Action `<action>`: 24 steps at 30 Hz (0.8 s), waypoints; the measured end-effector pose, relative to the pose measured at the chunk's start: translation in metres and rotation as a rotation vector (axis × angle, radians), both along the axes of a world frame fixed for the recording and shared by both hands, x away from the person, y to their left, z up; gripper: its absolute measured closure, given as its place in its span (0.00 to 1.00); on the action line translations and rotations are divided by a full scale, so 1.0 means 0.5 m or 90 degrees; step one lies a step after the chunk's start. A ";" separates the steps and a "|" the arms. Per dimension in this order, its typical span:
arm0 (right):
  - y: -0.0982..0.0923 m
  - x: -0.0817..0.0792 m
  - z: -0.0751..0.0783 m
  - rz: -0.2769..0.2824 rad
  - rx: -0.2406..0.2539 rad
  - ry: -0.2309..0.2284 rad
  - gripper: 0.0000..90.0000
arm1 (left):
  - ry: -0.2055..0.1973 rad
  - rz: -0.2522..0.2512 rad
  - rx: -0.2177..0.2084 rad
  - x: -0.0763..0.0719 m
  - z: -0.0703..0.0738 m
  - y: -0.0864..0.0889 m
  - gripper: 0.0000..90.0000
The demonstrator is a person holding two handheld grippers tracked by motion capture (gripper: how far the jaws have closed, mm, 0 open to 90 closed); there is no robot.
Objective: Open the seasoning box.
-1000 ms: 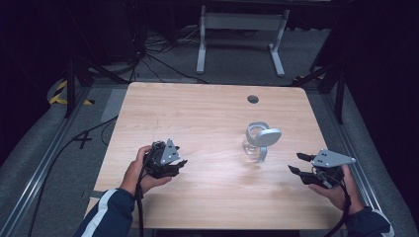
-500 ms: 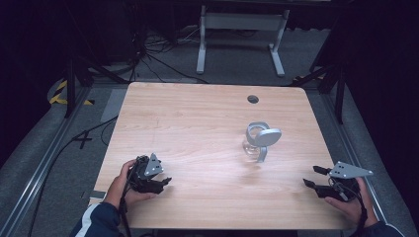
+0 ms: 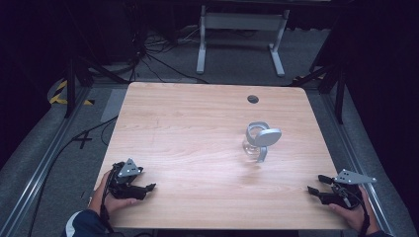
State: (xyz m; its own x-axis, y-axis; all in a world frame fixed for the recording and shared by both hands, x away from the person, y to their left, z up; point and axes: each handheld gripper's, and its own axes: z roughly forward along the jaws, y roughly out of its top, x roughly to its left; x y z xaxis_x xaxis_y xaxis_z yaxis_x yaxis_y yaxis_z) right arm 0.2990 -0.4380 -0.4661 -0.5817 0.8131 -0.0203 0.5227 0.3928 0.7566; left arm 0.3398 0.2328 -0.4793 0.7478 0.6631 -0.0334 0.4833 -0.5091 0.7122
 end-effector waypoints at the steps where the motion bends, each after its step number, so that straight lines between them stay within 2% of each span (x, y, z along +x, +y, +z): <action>1: 0.001 0.000 0.000 0.000 -0.002 -0.001 0.36 | -0.003 0.003 0.000 -0.004 -0.001 0.000 0.22; 3: 0.002 0.000 0.000 -0.001 -0.005 0.001 0.35 | -0.016 0.011 0.002 -0.012 -0.005 -0.003 0.22; 8: 0.002 0.000 0.000 -0.012 -0.009 0.001 0.31 | -0.016 0.016 0.001 -0.013 -0.005 -0.003 0.21; 24: 0.002 0.000 0.000 -0.018 -0.011 0.001 0.30 | -0.016 0.018 0.002 -0.013 -0.005 -0.003 0.21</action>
State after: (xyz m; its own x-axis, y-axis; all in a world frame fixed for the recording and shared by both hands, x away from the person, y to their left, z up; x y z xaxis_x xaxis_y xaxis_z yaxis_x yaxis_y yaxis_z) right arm 0.2991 -0.4369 -0.4664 -0.5591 0.8284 -0.0334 0.5345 0.3909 0.7494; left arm 0.3333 0.2314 -0.4820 0.7290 0.6844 -0.0122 0.4797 -0.4981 0.7224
